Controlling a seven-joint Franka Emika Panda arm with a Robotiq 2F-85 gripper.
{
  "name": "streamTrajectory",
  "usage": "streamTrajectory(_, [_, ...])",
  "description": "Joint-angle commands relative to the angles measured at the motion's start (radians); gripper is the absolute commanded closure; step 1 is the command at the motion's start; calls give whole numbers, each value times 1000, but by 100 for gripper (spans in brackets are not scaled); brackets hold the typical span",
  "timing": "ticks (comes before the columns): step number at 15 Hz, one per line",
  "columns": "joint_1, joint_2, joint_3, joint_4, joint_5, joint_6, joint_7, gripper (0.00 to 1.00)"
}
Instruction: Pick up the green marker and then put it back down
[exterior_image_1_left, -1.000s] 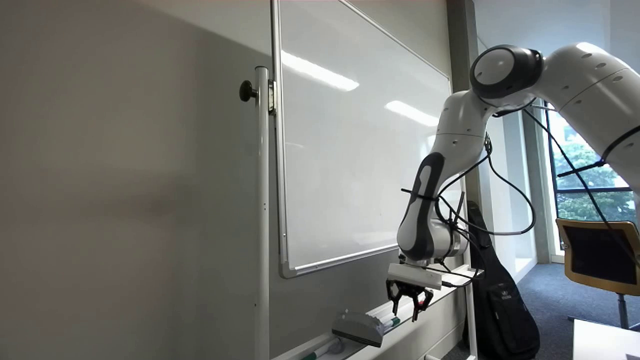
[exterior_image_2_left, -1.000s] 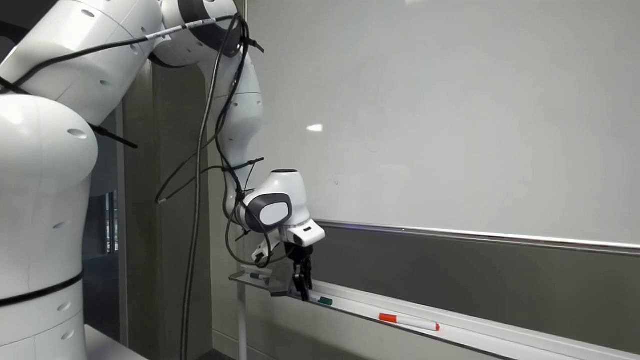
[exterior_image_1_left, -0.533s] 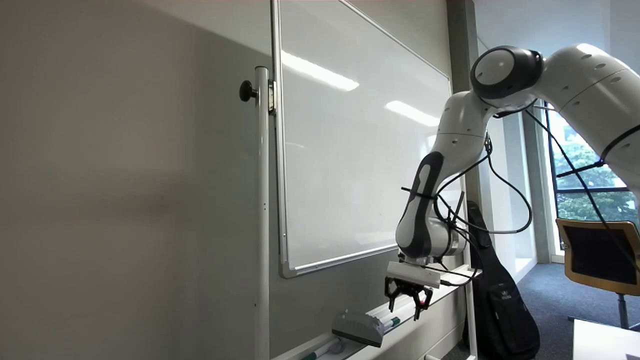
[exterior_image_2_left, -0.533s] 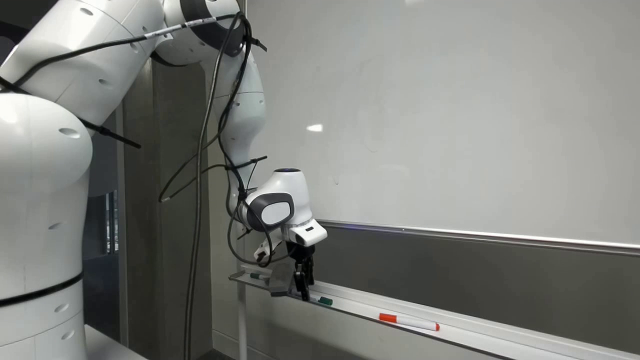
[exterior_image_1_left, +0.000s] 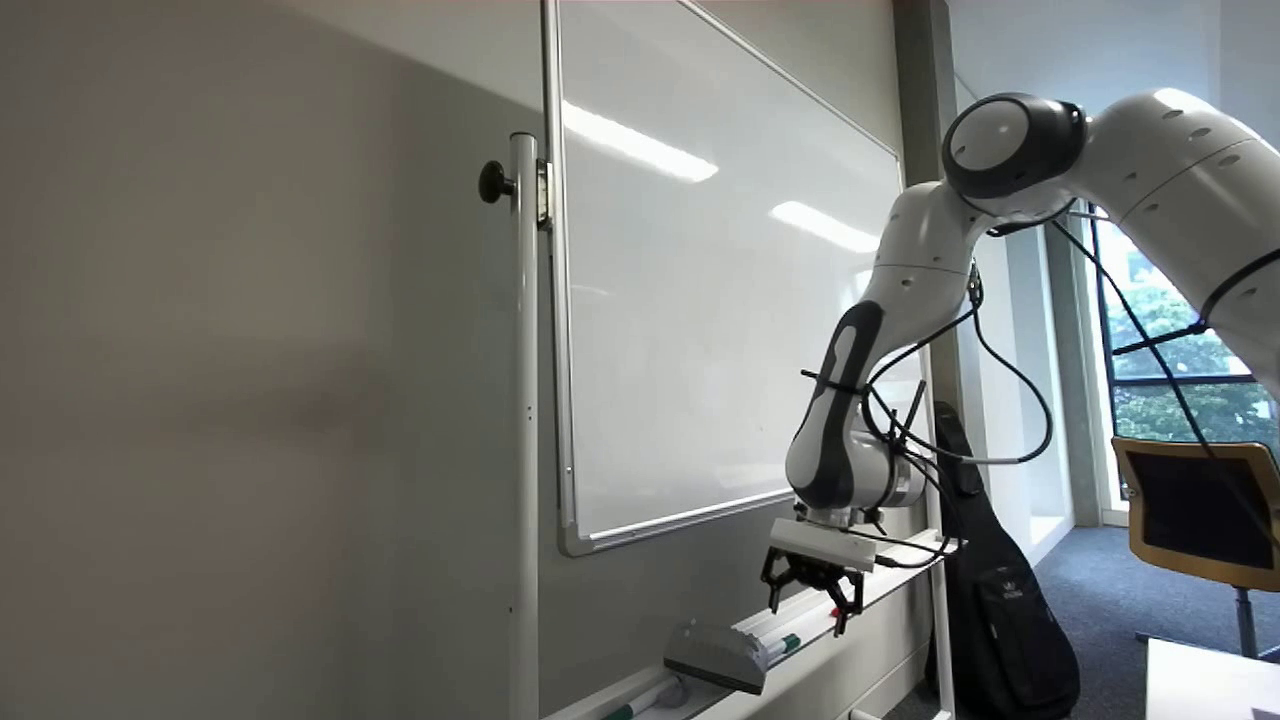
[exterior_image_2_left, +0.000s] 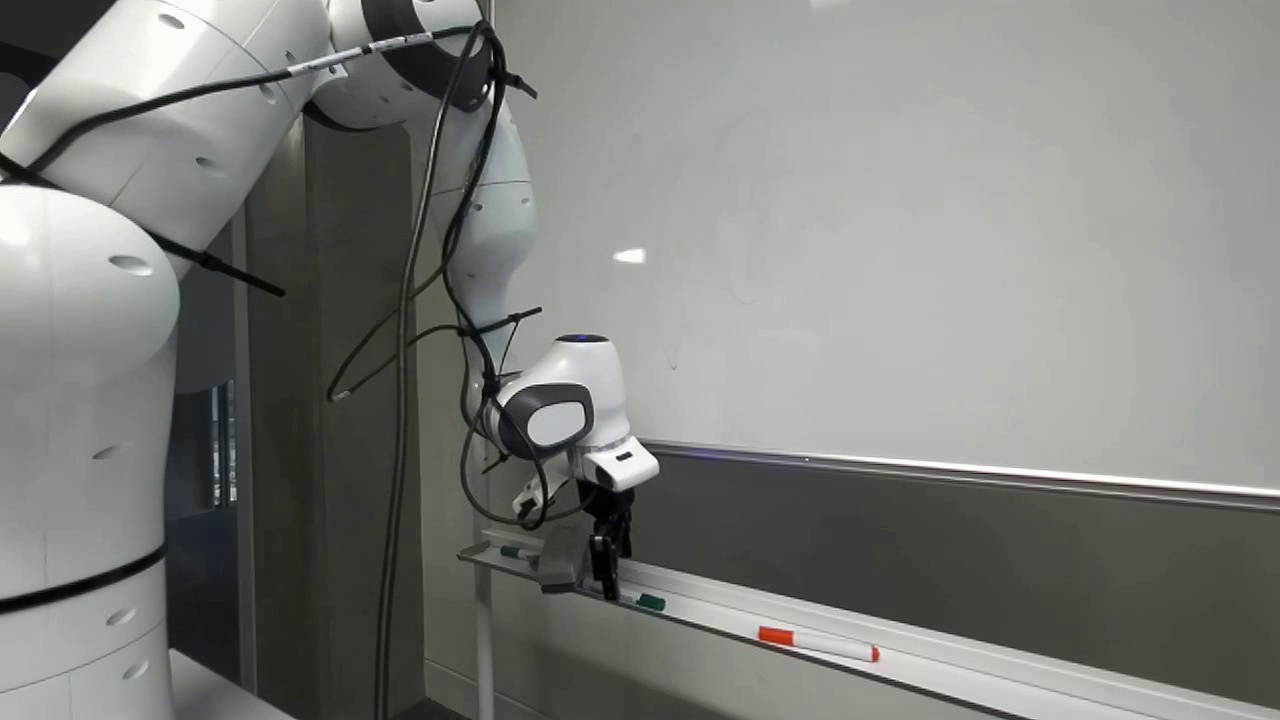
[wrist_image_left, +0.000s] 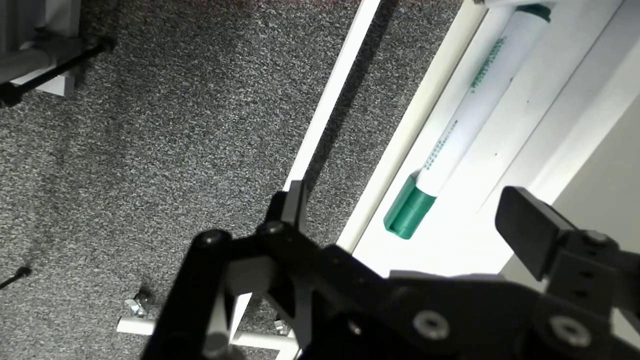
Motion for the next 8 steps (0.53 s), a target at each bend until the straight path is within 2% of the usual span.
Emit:
streamTrajectory(1, [-67, -8, 45, 42, 36, -114, -85, 0])
streamTrajectory(2, [11, -1, -7, 16, 44, -50, -43, 0])
streamTrajectory(8, [-15, -1, 5, 39, 51, -89, -78, 0])
